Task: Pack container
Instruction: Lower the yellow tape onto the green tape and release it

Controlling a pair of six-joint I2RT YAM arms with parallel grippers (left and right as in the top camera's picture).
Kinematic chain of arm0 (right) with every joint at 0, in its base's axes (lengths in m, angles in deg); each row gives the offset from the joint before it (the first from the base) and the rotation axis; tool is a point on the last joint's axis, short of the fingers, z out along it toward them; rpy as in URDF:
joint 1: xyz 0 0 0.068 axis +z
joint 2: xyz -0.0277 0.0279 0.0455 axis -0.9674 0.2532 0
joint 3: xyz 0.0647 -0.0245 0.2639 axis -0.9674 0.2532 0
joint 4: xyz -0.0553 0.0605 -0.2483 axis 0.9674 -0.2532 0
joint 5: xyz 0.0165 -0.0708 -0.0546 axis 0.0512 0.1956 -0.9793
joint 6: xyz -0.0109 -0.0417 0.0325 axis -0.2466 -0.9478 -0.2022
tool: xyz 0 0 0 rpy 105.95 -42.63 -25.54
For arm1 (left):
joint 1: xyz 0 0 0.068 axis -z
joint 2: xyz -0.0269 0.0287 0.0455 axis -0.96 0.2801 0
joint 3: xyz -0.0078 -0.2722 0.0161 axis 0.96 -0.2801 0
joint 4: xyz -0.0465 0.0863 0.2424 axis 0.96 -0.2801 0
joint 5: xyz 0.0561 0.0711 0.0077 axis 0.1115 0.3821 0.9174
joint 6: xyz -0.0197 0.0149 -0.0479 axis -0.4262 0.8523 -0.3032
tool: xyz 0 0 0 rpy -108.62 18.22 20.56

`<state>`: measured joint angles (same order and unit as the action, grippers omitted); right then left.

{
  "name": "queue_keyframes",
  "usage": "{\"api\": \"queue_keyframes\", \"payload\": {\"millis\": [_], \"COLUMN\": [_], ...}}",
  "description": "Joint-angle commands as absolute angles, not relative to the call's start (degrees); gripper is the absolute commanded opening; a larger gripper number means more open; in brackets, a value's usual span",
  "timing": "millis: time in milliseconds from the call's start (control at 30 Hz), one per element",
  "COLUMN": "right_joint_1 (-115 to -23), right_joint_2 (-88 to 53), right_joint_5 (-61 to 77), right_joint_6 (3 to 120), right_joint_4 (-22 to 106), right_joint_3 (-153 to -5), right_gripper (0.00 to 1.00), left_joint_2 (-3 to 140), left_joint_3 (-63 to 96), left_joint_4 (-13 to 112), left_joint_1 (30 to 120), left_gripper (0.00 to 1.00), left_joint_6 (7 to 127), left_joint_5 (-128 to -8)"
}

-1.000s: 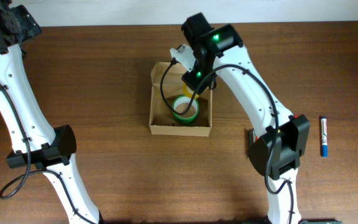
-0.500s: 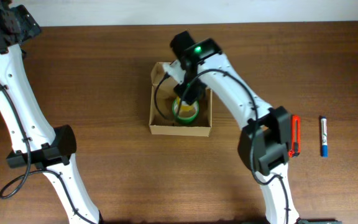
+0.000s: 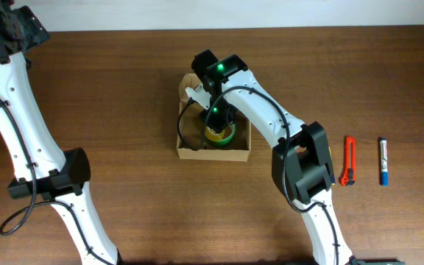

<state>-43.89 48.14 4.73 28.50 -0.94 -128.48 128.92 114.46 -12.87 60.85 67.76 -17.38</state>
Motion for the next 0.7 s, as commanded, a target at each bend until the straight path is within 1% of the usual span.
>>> {"api": "queue_keyframes", "payload": {"millis": [0, 100, 300, 667], "right_joint_1": [-44.0, -44.0, -44.5, -45.5], "right_joint_2": [49.9, 50.3, 50.3, 49.1], "right_joint_5": [3.9, 1.1, 0.9, 4.0], "right_joint_6": [29.2, 29.2, 29.2, 29.6], "right_joint_4": [0.0, 1.2, 1.6, -0.3], "right_joint_3": [-128.2, -128.2, -128.2, -128.7], "right_gripper": [0.04, 0.04, 0.04, 0.04], "left_joint_2": [127.6, 127.6, 127.6, 127.6], "left_joint_3": [115.1, 115.1, 115.1, 115.1], "left_joint_4": [-13.0, -13.0, -13.0, -13.0], "left_joint_1": [60.5, 60.5, 60.5, 60.5], "left_gripper": [1.00, 1.00, 1.00, 1.00], "left_joint_6": [68.7, 68.7, 68.7, 68.7], "left_joint_5": [-16.6, -16.6, -16.6, -16.6]}}
